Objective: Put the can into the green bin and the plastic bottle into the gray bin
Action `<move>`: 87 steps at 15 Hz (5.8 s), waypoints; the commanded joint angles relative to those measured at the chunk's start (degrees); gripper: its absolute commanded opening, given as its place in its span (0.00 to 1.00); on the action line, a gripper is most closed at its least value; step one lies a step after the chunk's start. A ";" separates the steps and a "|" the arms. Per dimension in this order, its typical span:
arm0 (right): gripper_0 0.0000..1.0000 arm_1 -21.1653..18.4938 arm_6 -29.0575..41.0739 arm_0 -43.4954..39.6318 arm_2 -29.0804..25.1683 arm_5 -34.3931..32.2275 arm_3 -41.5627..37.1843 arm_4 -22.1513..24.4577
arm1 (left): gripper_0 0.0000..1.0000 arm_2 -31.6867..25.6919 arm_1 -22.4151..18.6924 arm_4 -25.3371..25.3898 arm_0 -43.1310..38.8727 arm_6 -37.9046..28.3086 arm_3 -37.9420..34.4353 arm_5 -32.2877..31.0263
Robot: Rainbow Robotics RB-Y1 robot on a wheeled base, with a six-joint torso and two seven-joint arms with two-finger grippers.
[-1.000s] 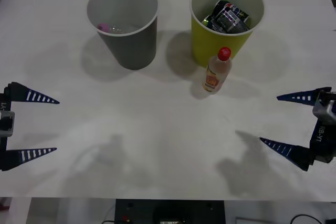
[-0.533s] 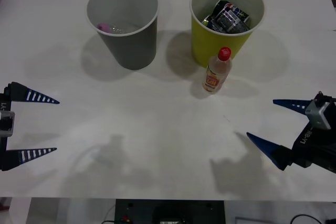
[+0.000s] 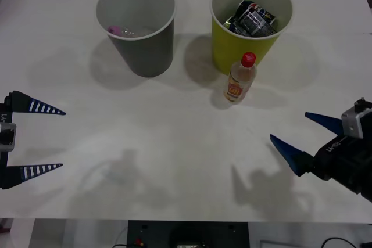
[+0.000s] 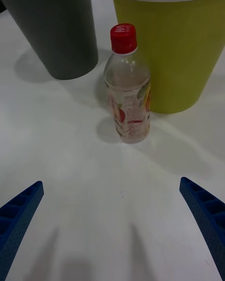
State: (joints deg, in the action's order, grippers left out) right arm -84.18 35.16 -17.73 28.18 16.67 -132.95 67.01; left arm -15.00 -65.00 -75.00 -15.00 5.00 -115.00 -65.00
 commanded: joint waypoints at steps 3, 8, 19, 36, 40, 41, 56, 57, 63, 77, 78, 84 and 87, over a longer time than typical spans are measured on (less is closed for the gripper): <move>1.00 0.95 6.85 10.09 13.83 10.48 2.52 2.60 | 0.98 0.00 0.00 0.00 0.00 0.00 0.00 0.00; 1.00 6.13 8.25 26.43 34.57 25.51 9.90 7.26 | 0.98 0.00 0.00 0.00 0.00 0.00 0.00 0.00; 1.00 20.90 11.59 39.53 51.01 41.69 24.85 14.12 | 0.98 0.00 0.00 0.00 0.00 0.00 0.00 0.00; 1.00 41.03 10.80 48.67 50.75 41.77 50.16 12.89 | 0.98 0.00 0.00 0.00 0.00 0.00 0.00 0.00; 1.00 44.01 10.63 50.08 49.08 40.28 53.67 12.18 | 0.98 0.00 0.00 0.00 0.00 0.00 0.00 0.00; 1.00 44.54 10.28 50.69 48.99 40.28 54.03 11.13 | 0.98 0.00 0.00 0.00 0.00 0.00 0.00 0.00; 0.03 48.41 9.13 54.21 47.67 37.99 59.74 9.02 | 0.98 0.00 0.00 0.00 0.00 0.00 0.00 0.00; 0.00 48.41 9.13 54.38 47.67 37.82 59.74 9.02 | 0.98 0.00 0.00 0.00 0.00 0.00 0.00 0.00; 0.00 48.23 8.96 54.21 47.67 37.82 59.56 9.28 | 0.98 0.00 0.00 0.00 0.00 0.00 0.00 0.00; 0.00 23.71 5.00 46.91 41.87 15.32 30.73 20.09 | 0.98 0.00 0.00 0.00 0.00 0.00 0.00 0.00; 0.00 22.48 4.91 45.33 38.71 10.48 29.59 22.03 | 0.98 0.00 0.00 0.00 0.00 0.00 0.00 0.00; 0.00 19.05 5.79 34.52 14.01 -20.45 21.95 25.45 | 0.98 0.00 0.00 0.00 0.00 0.00 0.00 0.00; 0.00 18.97 7.02 30.48 3.46 -32.93 19.22 24.75 | 0.98 0.00 0.00 0.00 0.00 0.00 0.00 0.00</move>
State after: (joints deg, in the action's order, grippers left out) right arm -65.21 41.88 13.74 34.22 -13.33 -113.01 91.95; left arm -15.00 -65.00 -75.00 -15.00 5.00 -115.00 -65.00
